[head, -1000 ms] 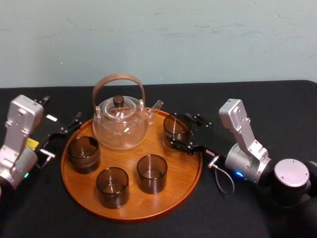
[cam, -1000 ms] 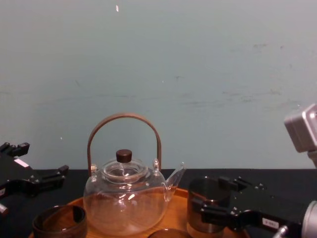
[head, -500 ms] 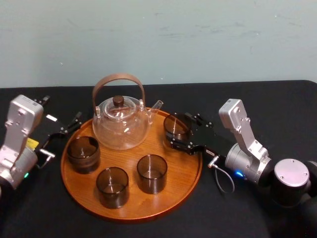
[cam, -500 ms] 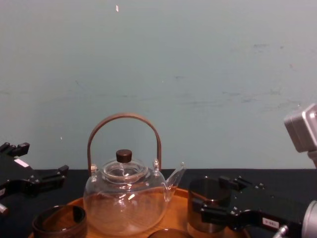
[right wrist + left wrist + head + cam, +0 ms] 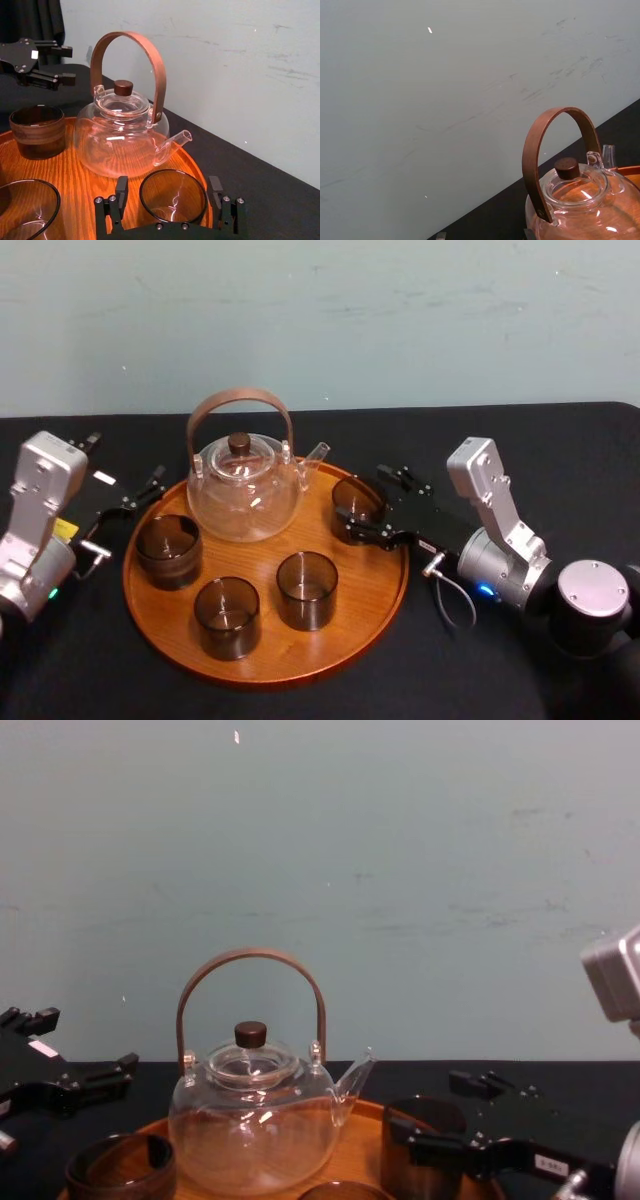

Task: Pick up the glass from the table and place it on the tray.

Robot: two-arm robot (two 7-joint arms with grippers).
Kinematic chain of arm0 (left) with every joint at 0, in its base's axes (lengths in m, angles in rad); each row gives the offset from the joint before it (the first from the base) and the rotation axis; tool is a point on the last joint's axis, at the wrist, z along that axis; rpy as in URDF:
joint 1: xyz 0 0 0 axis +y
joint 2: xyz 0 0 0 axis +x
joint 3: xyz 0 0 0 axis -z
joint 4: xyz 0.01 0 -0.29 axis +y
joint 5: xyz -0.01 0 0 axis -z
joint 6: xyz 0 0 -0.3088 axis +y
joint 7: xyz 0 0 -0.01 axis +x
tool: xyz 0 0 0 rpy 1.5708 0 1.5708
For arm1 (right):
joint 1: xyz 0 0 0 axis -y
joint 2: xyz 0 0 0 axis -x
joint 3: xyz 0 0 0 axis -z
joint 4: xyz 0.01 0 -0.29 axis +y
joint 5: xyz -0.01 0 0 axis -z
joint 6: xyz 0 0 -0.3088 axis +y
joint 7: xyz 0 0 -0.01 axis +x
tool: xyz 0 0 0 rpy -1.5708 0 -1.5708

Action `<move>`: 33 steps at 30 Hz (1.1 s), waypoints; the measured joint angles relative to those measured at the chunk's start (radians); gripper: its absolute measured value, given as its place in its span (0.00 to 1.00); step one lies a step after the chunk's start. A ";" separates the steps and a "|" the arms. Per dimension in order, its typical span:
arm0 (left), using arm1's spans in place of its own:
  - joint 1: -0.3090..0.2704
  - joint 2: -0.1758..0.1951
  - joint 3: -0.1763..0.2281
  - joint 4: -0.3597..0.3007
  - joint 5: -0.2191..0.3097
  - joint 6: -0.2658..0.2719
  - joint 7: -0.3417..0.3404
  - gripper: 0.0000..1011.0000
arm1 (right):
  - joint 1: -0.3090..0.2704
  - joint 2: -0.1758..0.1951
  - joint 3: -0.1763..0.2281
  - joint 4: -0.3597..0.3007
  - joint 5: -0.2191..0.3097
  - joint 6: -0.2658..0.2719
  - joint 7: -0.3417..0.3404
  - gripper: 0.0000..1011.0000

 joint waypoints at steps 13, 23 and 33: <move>0.000 0.000 0.000 0.000 0.000 0.000 0.000 0.99 | -0.042 0.032 0.026 -0.093 0.022 0.018 -0.011 0.99; 0.000 0.000 0.000 0.000 0.000 0.000 0.000 0.99 | -0.112 0.083 0.079 -0.229 0.060 0.012 -0.027 0.99; 0.000 0.000 0.000 0.000 0.000 0.000 0.000 0.99 | -0.207 0.114 0.152 -0.303 0.086 -0.017 -0.084 0.99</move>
